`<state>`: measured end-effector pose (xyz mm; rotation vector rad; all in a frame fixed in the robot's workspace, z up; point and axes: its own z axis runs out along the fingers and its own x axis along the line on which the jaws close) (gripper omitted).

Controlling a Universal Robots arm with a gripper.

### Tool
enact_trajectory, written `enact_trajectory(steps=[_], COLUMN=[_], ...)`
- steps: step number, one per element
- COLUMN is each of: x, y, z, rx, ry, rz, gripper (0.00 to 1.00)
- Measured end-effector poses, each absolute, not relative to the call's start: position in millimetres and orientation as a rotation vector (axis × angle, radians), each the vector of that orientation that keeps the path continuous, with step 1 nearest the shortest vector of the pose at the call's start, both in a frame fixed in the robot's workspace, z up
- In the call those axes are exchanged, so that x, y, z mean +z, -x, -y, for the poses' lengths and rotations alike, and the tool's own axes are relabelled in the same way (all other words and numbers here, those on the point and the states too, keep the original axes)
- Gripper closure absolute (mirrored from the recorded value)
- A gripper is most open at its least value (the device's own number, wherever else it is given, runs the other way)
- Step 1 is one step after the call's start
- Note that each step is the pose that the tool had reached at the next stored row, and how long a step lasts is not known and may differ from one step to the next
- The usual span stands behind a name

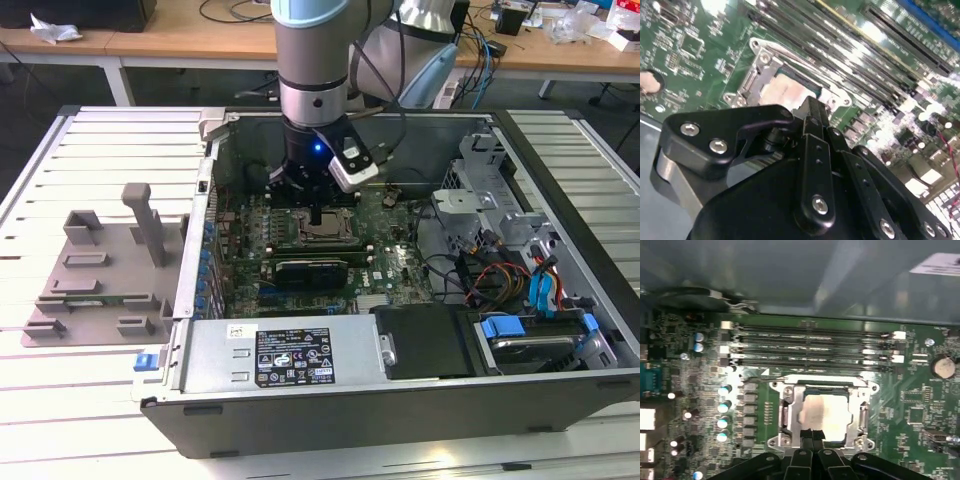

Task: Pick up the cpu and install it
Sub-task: 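Close the cpu cover, then install the first cpu locking lever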

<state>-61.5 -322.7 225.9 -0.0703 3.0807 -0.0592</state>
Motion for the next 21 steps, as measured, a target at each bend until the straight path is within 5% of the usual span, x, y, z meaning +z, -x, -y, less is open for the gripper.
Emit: enact_trajectory(steps=[21], x=[244], y=[48], z=[323], rx=[-0.059], ry=[0.071], rz=[-3.101], gripper=[0.89])
